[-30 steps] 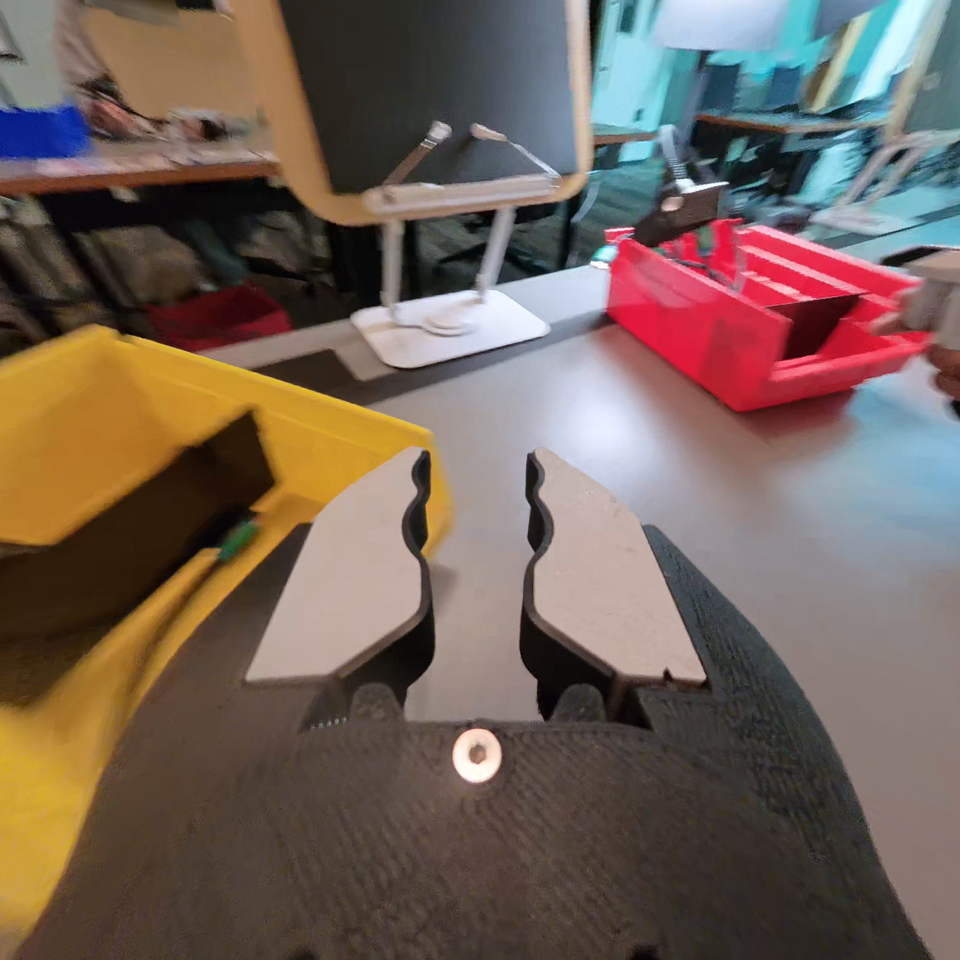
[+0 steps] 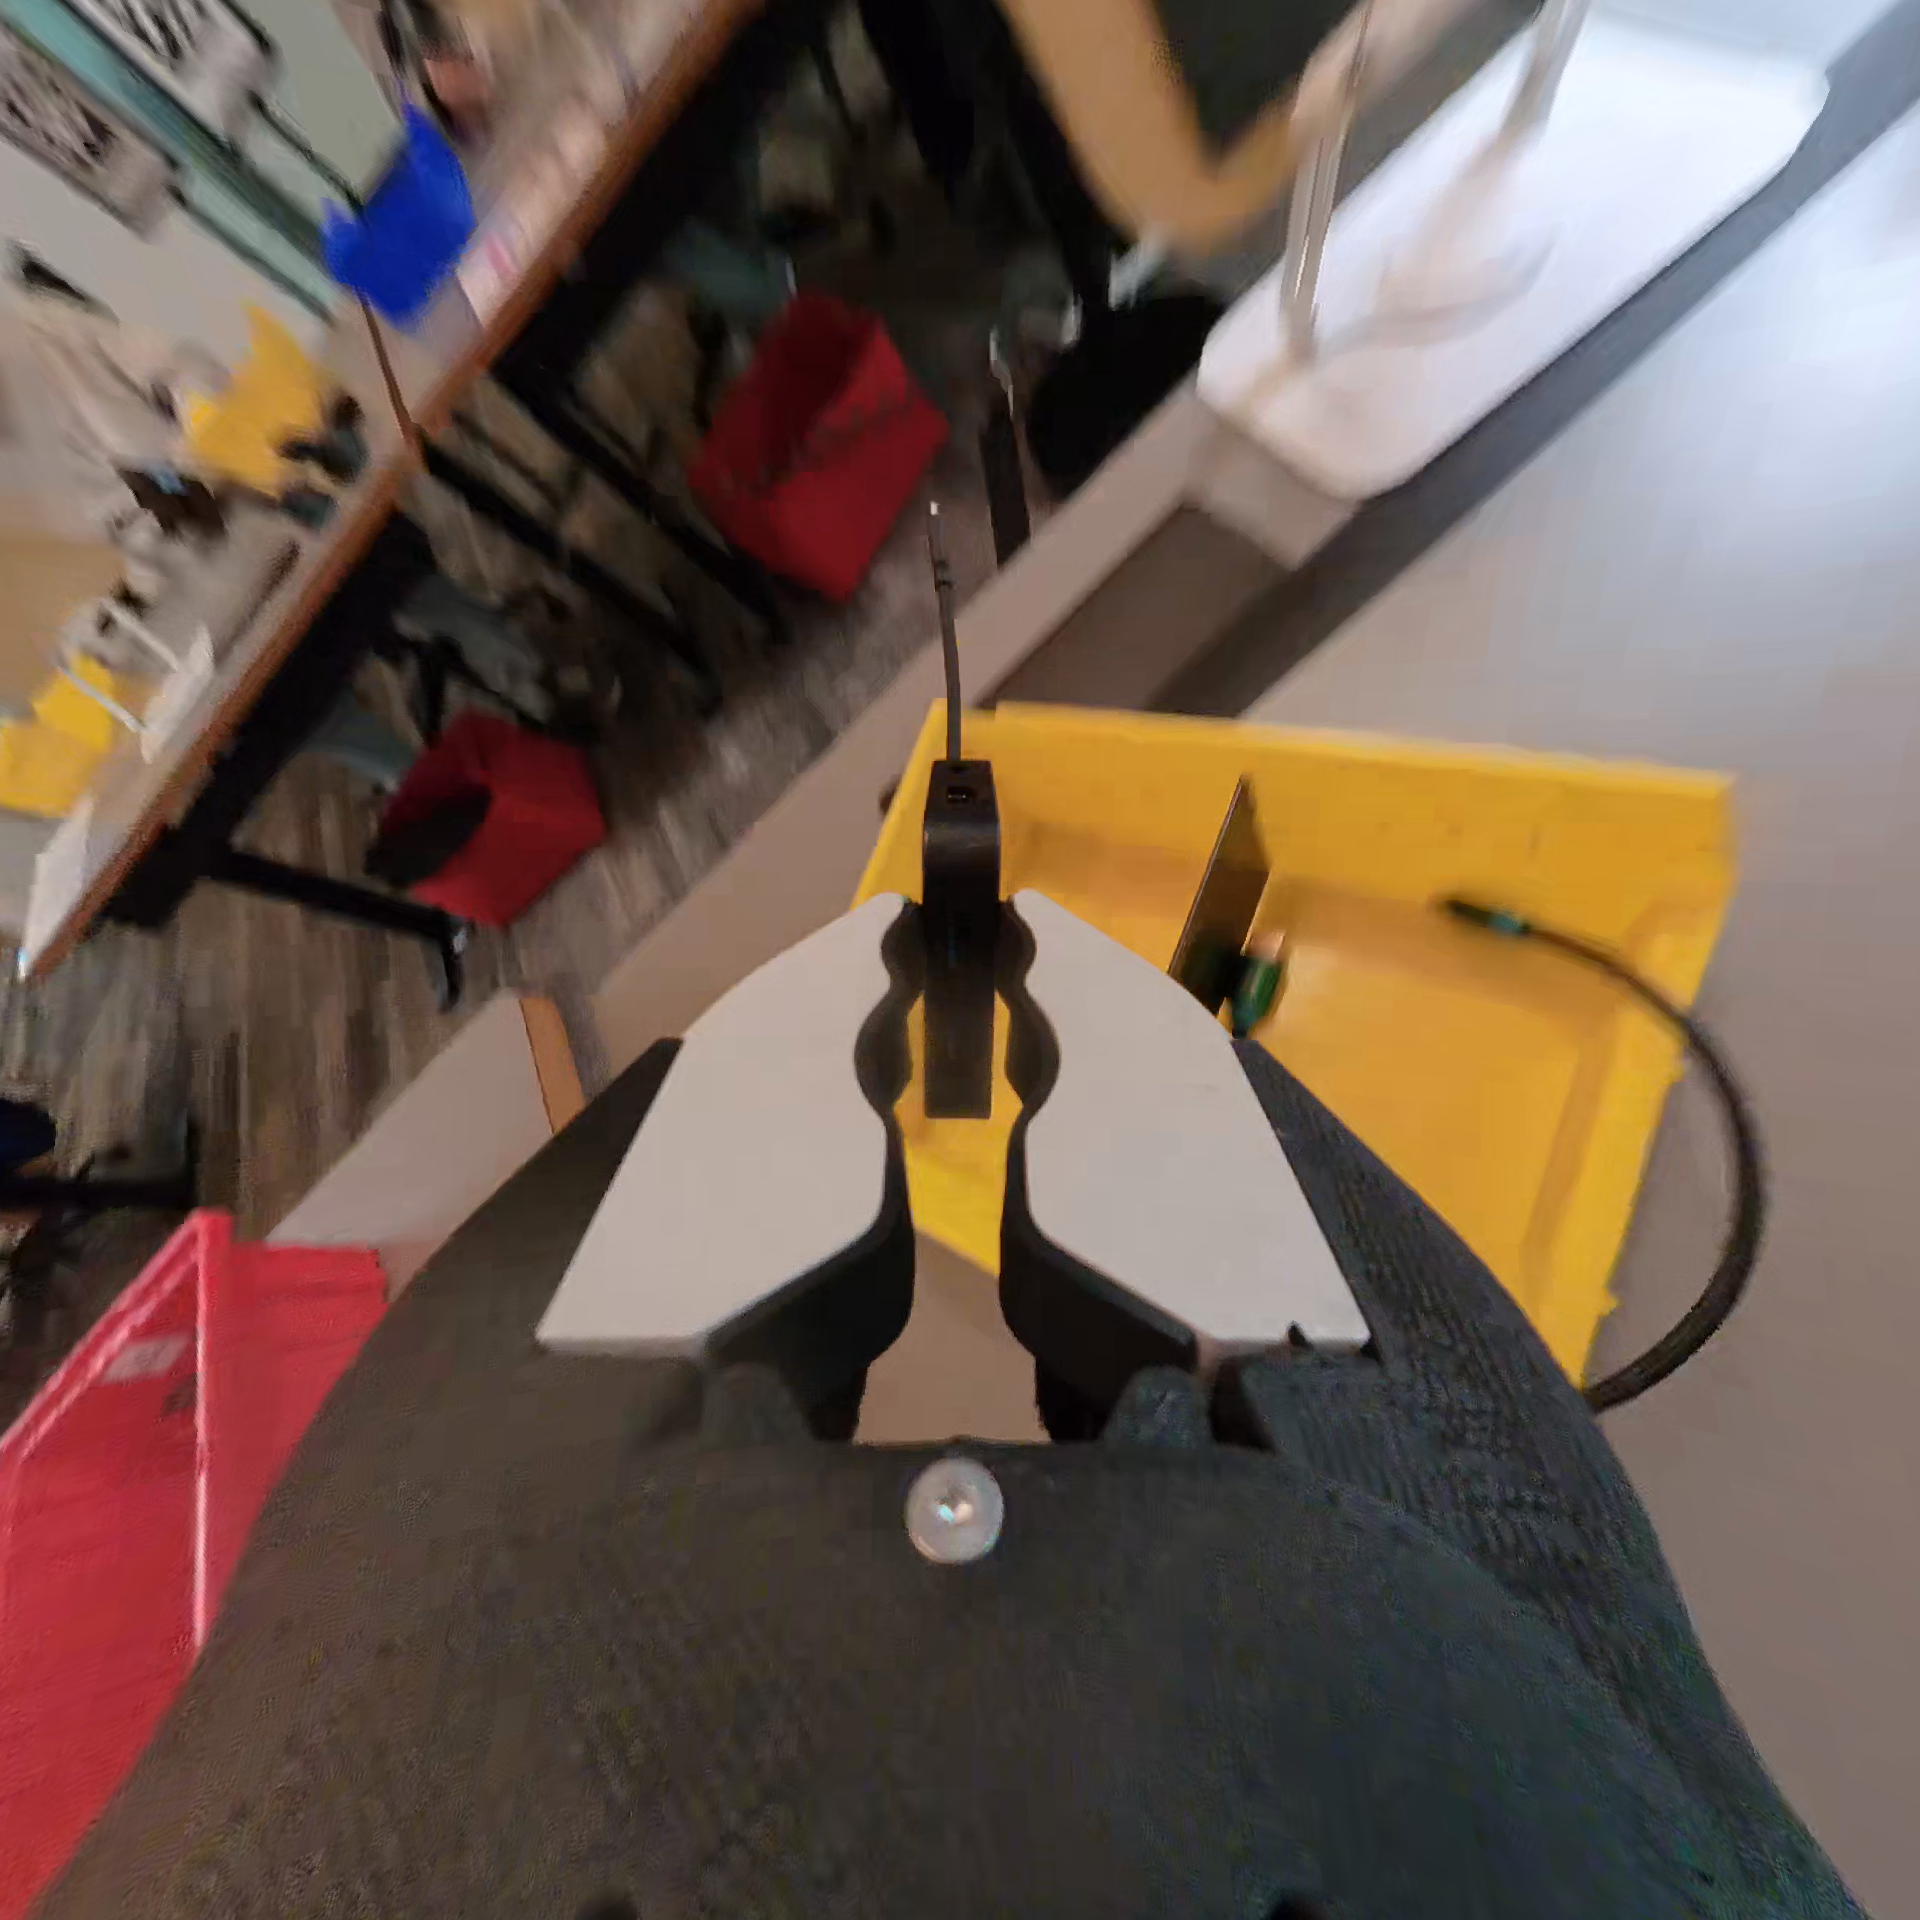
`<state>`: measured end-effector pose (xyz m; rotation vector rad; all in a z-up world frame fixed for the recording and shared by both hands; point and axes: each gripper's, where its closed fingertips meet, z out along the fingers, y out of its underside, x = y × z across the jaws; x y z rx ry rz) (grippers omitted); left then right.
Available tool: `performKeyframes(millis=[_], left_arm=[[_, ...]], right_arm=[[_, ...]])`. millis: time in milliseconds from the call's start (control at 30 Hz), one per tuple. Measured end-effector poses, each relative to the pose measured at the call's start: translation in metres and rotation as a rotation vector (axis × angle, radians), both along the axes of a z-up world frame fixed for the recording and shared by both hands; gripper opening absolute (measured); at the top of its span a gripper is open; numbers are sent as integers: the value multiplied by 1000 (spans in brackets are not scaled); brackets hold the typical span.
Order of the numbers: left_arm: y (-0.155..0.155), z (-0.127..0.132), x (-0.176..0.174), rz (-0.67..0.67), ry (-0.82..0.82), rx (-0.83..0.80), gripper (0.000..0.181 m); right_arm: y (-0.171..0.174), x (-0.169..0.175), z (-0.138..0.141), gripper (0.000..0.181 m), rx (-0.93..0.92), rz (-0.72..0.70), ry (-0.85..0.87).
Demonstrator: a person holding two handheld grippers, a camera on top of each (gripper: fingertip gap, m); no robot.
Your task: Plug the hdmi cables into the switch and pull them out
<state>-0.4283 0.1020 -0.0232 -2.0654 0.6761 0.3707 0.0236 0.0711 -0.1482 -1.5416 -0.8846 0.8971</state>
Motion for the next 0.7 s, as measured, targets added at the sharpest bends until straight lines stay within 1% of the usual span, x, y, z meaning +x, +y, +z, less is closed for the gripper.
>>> performKeyframes(millis=[33, 100, 167, 267, 333, 433, 500, 567, 633, 700], left_arm=[[-3, 18, 16, -36, -33, 62, 14], [-11, 50, 55, -134, -132, 174, 14], [-24, 76, 100, -257, -244, 279, 14], [-49, 101, 169, -454, -430, 428, 14], [-65, 110, 211, -573, -561, 508, 14], [-84, 117, 262, -729, -772, 590, 14], [-94, 117, 287, -828, -891, 616, 14], [-102, 111, 308, -914, -966, 609, 14], [-111, 100, 324, -1011, -1010, 599, 14], [-114, 88, 337, -1086, -1013, 569, 14]], right_arm=[[-3, -5, 7, 33, 7, 15, 9], [-9, -16, 23, 33, 30, 47, 32], [-19, -31, 44, 32, 48, 97, 70], [-38, -63, 77, 32, 38, 207, 154], [-50, -88, 98, 32, 13, 289, 227], [-58, -119, 129, 38, -11, 385, 345], [-58, -128, 151, 45, -20, 437, 437], [-55, -125, 170, 50, -16, 473, 522], [-55, -116, 180, 50, 20, 509, 574], [-59, -105, 182, 41, 84, 545, 591]])
